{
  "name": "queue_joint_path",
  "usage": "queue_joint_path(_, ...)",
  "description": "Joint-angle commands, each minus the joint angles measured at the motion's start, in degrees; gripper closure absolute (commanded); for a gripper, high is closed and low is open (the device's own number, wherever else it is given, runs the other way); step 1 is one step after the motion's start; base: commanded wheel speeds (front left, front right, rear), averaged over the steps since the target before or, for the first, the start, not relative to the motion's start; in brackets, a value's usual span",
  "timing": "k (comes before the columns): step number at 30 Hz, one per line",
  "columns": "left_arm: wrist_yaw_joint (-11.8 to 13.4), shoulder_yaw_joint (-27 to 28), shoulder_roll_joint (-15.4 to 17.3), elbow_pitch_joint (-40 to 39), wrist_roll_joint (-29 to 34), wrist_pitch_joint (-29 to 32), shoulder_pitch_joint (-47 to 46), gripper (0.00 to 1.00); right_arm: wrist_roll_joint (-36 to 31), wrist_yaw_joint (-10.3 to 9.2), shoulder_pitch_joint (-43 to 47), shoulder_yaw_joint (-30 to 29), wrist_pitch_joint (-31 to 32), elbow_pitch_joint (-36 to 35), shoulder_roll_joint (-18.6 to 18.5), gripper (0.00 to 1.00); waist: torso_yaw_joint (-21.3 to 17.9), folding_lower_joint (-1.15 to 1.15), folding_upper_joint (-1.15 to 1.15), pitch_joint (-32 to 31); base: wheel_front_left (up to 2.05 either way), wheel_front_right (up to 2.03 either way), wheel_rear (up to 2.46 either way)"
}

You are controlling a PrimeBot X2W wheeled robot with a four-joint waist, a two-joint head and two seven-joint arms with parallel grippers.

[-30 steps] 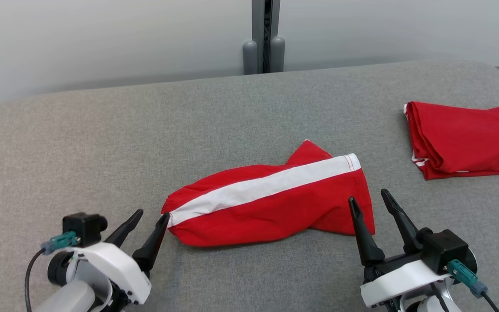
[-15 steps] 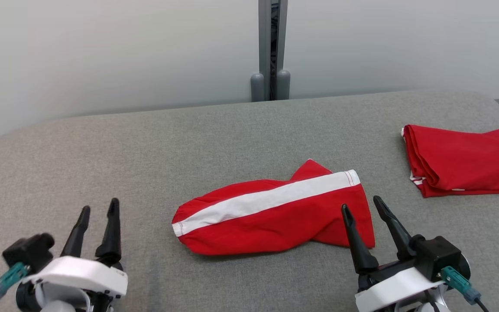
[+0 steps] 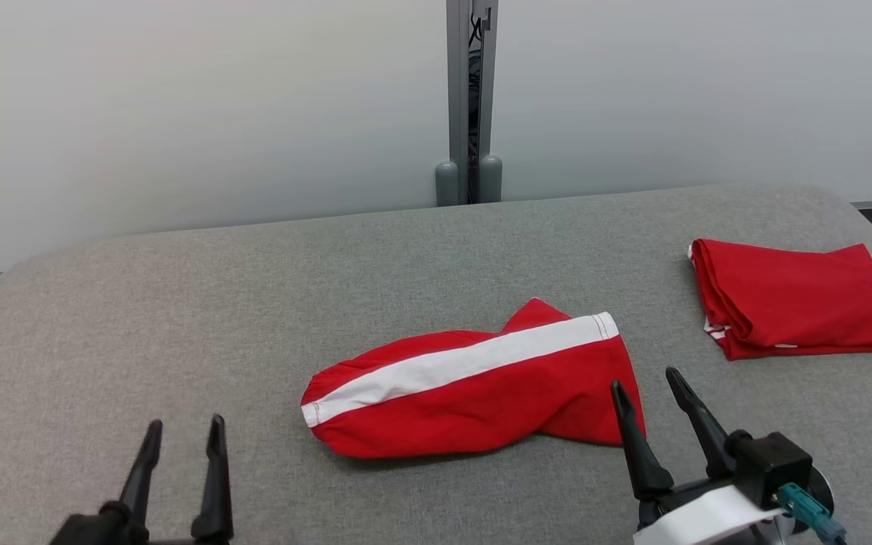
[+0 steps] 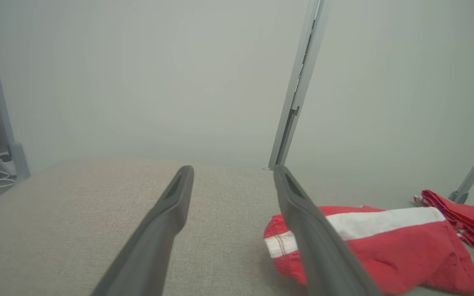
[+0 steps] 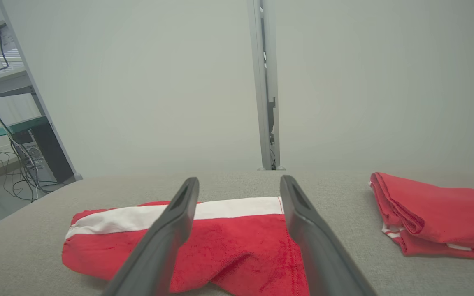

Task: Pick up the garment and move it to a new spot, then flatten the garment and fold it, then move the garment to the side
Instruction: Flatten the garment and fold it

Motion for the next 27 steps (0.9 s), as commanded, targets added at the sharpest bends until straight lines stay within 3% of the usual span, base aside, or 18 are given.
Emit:
queue_joint_path(1, -0.3, -0.2, -0.3, -0.1, 3.2, -0.2, 1.1, 0.00, -0.1, 0.00, 1.0, -0.5, -0.1, 0.6, -0.4, 0.00, 0.0, 0.00, 0.00, -0.1, 0.00, 0.00, 0.00)
queue_joint_path(4, -0.9, 0.3, -1.5, 0.4, 6.7, -0.2, 2.7, 0.00, -0.3, 0.01, 2.0, -0.9, -0.1, 0.9, -0.4, 0.00, 0.3, 0.00, 0.00, -0.4, 0.00, 0.00, 0.00)
queue_joint_path(12, -2.9, 0.9, -3.0, 4.4, 6.2, -0.2, 3.4, 0.00, 0.1, 0.00, 3.1, -0.9, -0.1, 1.6, -0.4, 0.00, 0.6, 0.00, 0.00, -0.7, 0.00, 0.00, 0.00)
queue_joint_path(27, -2.7, 0.1, -3.2, 4.7, 6.3, -0.2, 1.8, 0.00, 0.4, 0.00, 2.8, -0.6, -0.1, 1.7, -0.4, 0.00, 0.8, 0.00, 0.00, -0.5, 0.00, 0.00, 0.00)
